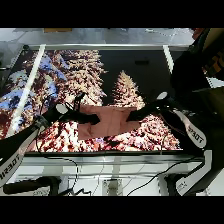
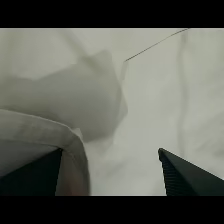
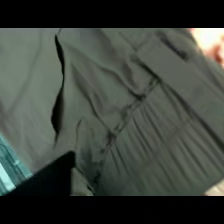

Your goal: Fold the clothes and pants, and hang the long-sleeved shirts on hangers.

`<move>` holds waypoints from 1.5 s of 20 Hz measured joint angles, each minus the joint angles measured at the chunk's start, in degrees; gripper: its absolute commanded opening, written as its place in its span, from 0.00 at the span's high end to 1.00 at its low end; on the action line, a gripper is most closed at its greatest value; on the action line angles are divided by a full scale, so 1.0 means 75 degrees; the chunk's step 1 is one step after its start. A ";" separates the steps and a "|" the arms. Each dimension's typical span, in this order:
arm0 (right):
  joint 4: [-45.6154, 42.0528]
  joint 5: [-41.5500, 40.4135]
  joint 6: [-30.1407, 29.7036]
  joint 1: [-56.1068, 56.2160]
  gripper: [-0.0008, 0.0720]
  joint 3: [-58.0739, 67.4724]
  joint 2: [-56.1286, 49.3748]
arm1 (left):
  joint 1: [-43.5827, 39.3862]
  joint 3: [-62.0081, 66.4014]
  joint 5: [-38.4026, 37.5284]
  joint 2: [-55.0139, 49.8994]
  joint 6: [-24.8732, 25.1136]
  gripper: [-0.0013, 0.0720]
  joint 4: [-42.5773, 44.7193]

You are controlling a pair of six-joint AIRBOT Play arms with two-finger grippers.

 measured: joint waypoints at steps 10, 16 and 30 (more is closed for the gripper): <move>-0.0195 -0.0662 0.0819 0.0058 0.96 0.1679 0.0560 | 0.0988 0.0973 -0.0044 0.1058 0.0006 0.03 0.1542; -0.2337 -0.0691 0.3255 -0.0895 0.96 0.3337 0.1967 | 0.1999 0.1547 0.0055 0.2876 0.0009 0.03 0.2241; -0.6849 0.2148 0.7035 -0.5791 0.96 0.4972 0.4741 | 0.2390 0.1641 0.0160 0.4453 0.0000 0.03 0.2401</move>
